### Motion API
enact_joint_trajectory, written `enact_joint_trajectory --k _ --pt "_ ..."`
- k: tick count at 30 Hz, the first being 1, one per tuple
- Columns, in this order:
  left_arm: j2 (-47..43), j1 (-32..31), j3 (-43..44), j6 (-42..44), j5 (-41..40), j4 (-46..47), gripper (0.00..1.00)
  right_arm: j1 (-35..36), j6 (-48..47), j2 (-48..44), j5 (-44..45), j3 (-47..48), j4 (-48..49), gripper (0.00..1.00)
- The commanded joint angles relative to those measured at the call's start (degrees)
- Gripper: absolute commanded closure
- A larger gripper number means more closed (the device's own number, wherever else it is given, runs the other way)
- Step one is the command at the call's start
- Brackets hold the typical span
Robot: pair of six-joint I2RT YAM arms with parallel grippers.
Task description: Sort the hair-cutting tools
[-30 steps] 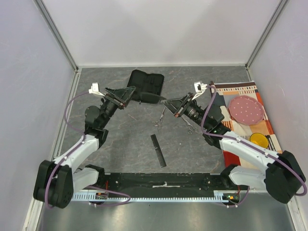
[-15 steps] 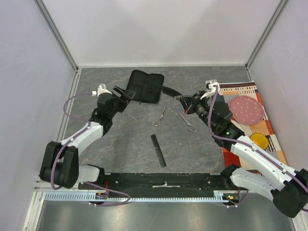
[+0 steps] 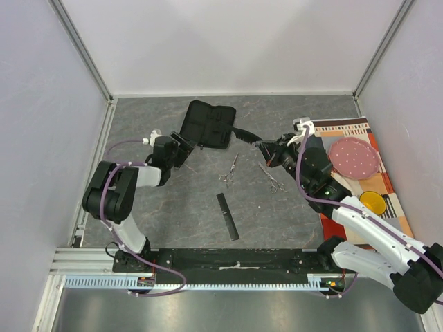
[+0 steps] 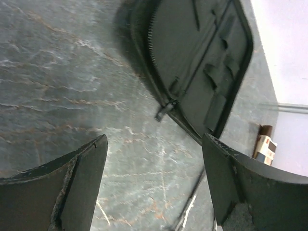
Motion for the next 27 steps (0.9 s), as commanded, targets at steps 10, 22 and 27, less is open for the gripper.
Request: enact_joint_trajectory --k 10,22,27 --pt "11.24 1.26 10.01 -1.34 -5.26 2.54 0.15 -0.12 -1.35 1.71 -0.45 -1.53 4.5 1.0" --pt "17.92 1.78 21.17 -5.12 -9.4 -9.77 0.28 -0.3 -2.49 3.99 -0.45 -1.7 6.87 1.0" --pt "20.47 2.4 23.82 -6.7 -8.44 -10.56 0.5 -0.74 -3.46 4.52 -0.36 -1.79 7.05 1.0"
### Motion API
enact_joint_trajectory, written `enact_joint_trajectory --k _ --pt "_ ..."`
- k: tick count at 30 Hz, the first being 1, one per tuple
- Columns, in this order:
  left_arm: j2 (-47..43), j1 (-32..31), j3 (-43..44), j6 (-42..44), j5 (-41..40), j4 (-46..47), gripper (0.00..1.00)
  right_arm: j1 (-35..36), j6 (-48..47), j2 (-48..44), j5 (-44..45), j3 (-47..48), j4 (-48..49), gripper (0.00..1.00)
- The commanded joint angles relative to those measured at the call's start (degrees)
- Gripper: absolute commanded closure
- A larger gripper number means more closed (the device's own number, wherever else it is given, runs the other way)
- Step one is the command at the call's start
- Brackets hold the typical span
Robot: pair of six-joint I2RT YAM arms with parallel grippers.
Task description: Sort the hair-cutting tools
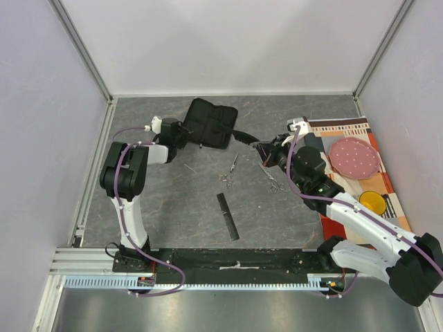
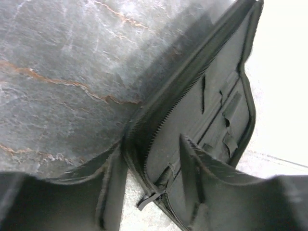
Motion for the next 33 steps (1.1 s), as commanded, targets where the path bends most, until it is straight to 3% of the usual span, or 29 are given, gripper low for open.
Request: enact_joint_trajectory --k 1,2,4,5,10,15,23,33 --pt "3.08 1.0 2.81 -2.94 -1.64 -3.04 0.56 -0.52 -1.75 0.85 -0.21 -0.31 3.59 1.0" --pt "3.34 1.17 2.82 -3.29 -1.72 -2.95 0.75 -0.61 -1.67 0.94 -0.29 -0.31 3.68 1.0" --pt "3.34 1.61 2.82 -3.47 -1.81 -2.86 0.93 -0.7 -1.76 1.2 -0.73 -0.31 3.77 1.0" --pt "3.26 1.79 2.91 -3.21 -1.63 -2.69 0.98 -0.78 -1.67 1.12 -0.82 -0.39 3.86 1.0" --pt "0.8 3.28 1.07 -1.71 1.43 0.56 0.98 -0.79 -1.93 0.59 -1.44 -0.22 2.99 1.0" --pt "-4.64 5.57 -3.76 -0.31 13.37 9.08 0.98 -0.79 -3.42 -2.21 -0.3 1.53 -1.05 1.0" --pt "-14.22 7.68 -7.9 0.22 37.97 14.19 0.98 -0.87 -9.13 -8.11 -0.55 10.14 -17.14 1.0" --pt "-29.6 6.72 -18.17 5.57 59.88 9.81 0.98 -0.87 -10.55 -15.84 -4.42 23.15 -43.94 1.0"
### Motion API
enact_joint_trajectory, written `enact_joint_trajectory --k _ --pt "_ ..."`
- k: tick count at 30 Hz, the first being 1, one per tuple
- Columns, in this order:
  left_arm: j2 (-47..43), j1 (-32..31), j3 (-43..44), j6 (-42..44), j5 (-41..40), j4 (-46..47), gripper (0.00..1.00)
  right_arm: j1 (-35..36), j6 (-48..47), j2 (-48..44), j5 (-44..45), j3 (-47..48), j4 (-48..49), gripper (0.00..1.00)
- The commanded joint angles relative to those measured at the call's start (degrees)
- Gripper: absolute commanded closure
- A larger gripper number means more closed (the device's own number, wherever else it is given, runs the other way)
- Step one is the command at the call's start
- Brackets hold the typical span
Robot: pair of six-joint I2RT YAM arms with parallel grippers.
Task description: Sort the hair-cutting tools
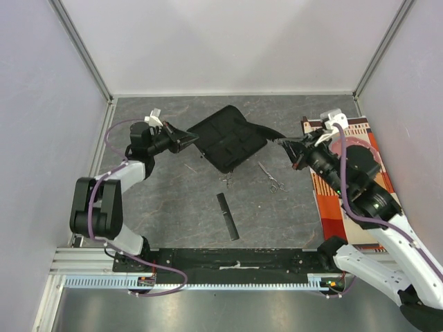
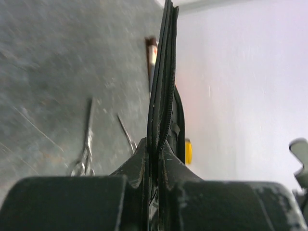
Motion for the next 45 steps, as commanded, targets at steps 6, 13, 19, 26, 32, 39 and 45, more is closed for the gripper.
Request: enact_joint_trajectory --k 6,13,19,26,32,39,45 --pt "-15.49 -4.13 -9.51 13.97 16.27 -10.82 0.98 -0.2 0.24 -4.32 -3.63 4.1 -19.44 1.0" --pt "-20.42 -7.48 -10.93 24.69 14.17 -28.13 0.98 -0.2 2.34 -4.49 -7.16 2.7 -23.92 1.0" --pt "-20.69 -11.26 -11.37 27.69 6.72 -36.92 0.98 -0.2 4.63 -5.9 -6.63 -0.99 -25.07 1.0" --pt "-17.61 -15.13 -9.96 30.77 -6.04 -44.5 0.98 -0.2 7.88 -6.52 -6.19 -7.41 -23.49 1.0" --pt "-16.38 -17.06 -10.05 32.17 -14.82 -47.03 0.98 -0.2 9.38 -6.87 -6.11 -13.03 -20.77 1.0" --pt "-18.05 -19.09 -9.96 32.88 -27.3 -48.46 0.98 -0.37 9.38 -5.55 -8.92 -17.78 -15.77 1.0" --pt "-18.05 -19.44 -10.4 33.14 -28.55 -46.7 0.98 -1.68 9.2 -3.97 -12.69 -20.86 -11.89 1.0"
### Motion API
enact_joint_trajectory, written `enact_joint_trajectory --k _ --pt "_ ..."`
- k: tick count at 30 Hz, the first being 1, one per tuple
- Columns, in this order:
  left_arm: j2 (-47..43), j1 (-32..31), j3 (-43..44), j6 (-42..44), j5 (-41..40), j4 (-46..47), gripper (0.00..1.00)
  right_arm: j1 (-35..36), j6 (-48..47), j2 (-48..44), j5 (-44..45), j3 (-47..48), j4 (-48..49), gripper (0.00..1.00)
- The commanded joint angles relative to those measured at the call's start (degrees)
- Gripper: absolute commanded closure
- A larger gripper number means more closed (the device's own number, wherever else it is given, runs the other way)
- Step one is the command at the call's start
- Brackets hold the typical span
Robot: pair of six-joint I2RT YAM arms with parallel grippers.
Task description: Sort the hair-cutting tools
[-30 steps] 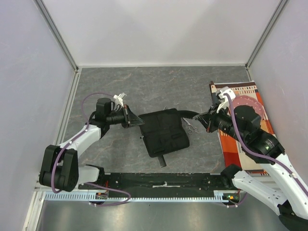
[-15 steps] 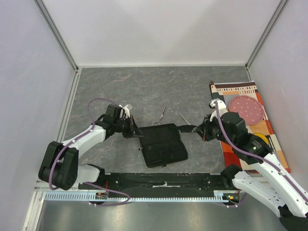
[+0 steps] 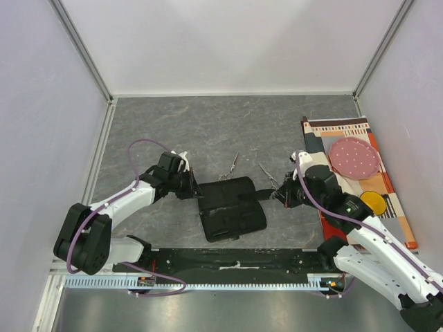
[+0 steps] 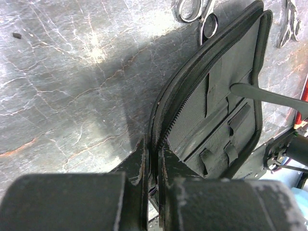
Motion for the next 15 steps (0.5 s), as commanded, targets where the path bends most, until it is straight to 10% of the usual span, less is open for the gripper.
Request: enact_joint_trajectory --k 1,15 --pt "-0.41 0.1 0.22 3.72 -9.31 -1.19 0.98 -1.64 0.04 0.88 -3.84 -1.6 5.97 1.0" --pt "-2.26 -0.16 -0.92 3.64 -5.44 1.1 0.98 -12.54 -3.21 5.37 -18.09 -7.23 11.25 1.0"
